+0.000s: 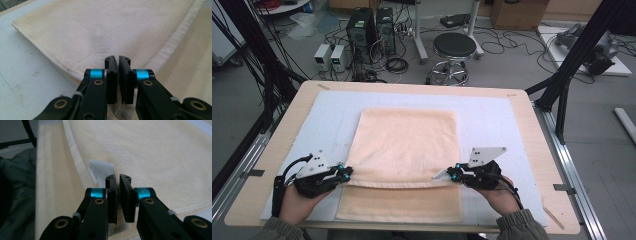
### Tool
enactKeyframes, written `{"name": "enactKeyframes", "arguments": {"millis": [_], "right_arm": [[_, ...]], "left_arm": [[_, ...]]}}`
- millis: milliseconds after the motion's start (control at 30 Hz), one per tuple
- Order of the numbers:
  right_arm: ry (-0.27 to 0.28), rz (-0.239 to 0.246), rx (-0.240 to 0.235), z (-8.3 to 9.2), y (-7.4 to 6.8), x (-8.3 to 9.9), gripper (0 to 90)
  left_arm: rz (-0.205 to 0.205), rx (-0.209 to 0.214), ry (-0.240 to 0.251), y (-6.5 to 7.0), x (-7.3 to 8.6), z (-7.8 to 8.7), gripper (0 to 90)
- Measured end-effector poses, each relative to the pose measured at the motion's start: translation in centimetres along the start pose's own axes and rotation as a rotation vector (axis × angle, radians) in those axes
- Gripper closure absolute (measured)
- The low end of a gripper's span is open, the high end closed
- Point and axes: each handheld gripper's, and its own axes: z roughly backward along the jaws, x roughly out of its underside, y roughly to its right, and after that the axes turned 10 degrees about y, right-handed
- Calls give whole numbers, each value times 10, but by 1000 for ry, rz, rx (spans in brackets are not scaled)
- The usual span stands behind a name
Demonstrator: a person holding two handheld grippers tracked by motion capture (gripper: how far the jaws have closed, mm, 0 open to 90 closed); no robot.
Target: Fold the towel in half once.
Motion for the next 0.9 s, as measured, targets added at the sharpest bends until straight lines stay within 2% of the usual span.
{"name": "enactKeyframes", "arguments": {"millis": [100, 200, 233, 267, 300, 367, 400, 467, 700, 800, 900], "right_arm": [[-1, -9, -26, 6, -12, 0, 850], [-10, -11, -63, 10, -26, 5, 842], [-14, -22, -93, 10, -30, 8, 811], [-22, -36, -120, 10, -32, 11, 757], [-31, -44, -123, 9, -33, 15, 689], [-44, -56, -119, 7, -32, 22, 661], [-48, -66, -113, 6, -30, 24, 653], [-50, -73, -106, 3, -27, 26, 636], [-68, -62, -105, -14, -16, 34, 602], [-77, -69, -119, -24, -12, 39, 596], [-129, -56, -134, -33, -13, 43, 601]], "left_arm": [[9, 14, -6, 8, 3, 12, 853], [-9, 43, -37, 20, 8, 19, 852], [-20, 51, -43, 24, 12, 21, 838], [-28, 40, -48, 27, 15, 22, 784], [-20, 42, -55, 28, 18, 22, 722], [-3, 38, -67, 26, 22, 20, 642], [10, 43, -65, 25, 23, 19, 629], [15, 60, -74, 25, 25, 16, 628], [-8, 124, -129, 21, 38, 1, 627], [-9, 144, -144, 17, 42, -6, 613], [-1, 161, -146, 16, 45, -11, 622]]}}
